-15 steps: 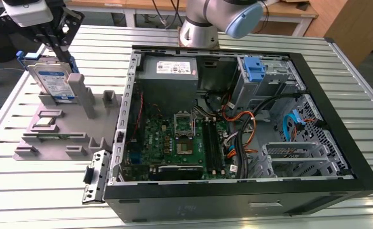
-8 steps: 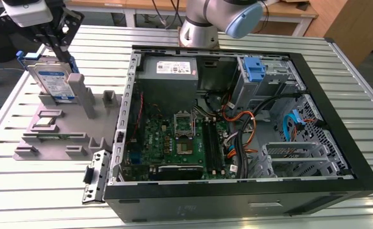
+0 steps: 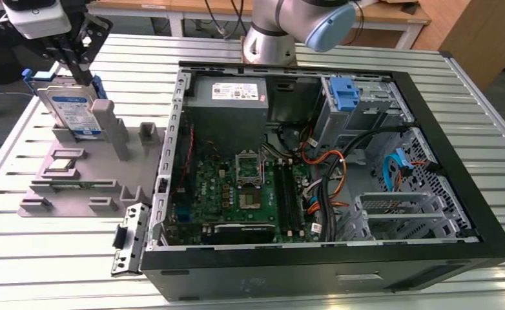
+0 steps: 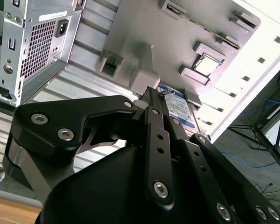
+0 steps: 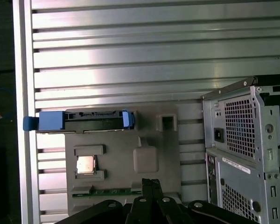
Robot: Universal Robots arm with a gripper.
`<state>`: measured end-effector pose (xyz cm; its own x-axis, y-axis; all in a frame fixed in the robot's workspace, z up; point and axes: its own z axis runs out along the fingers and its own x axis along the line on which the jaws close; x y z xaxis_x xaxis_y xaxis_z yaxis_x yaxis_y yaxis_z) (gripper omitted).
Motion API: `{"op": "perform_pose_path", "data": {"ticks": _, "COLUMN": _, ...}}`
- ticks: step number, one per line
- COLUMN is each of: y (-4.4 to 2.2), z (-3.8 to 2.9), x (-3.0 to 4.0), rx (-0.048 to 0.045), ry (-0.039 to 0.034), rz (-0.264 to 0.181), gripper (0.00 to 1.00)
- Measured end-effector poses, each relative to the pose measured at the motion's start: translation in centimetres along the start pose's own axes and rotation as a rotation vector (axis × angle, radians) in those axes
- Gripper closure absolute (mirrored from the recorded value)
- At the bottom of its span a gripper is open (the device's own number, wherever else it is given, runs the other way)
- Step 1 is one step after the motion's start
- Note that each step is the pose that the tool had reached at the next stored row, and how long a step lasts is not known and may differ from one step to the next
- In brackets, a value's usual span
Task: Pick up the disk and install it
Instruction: 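Reach for the disk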
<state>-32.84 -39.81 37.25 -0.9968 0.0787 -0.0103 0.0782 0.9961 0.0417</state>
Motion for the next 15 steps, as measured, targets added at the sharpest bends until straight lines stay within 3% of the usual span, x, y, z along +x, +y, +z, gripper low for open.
{"op": "perform_pose_path", "data": {"ticks": 5, "y": -0.03, "z": 0.12, "x": 0.29, "rx": 0.0001, "ry": 0.0, "rz": 0.0, "gripper": 0.9}}
{"op": "perform_pose_path", "data": {"ticks": 11, "y": -0.1, "z": 0.35, "x": 1.17, "rx": 0.0, "ry": 0.0, "rz": 0.0, "gripper": 0.9}}
{"op": "perform_pose_path", "data": {"ticks": 15, "y": -0.12, "z": 0.36, "x": 1.28, "rx": 0.0001, "ry": 0.0001, "rz": 0.0, "gripper": 0.9}}
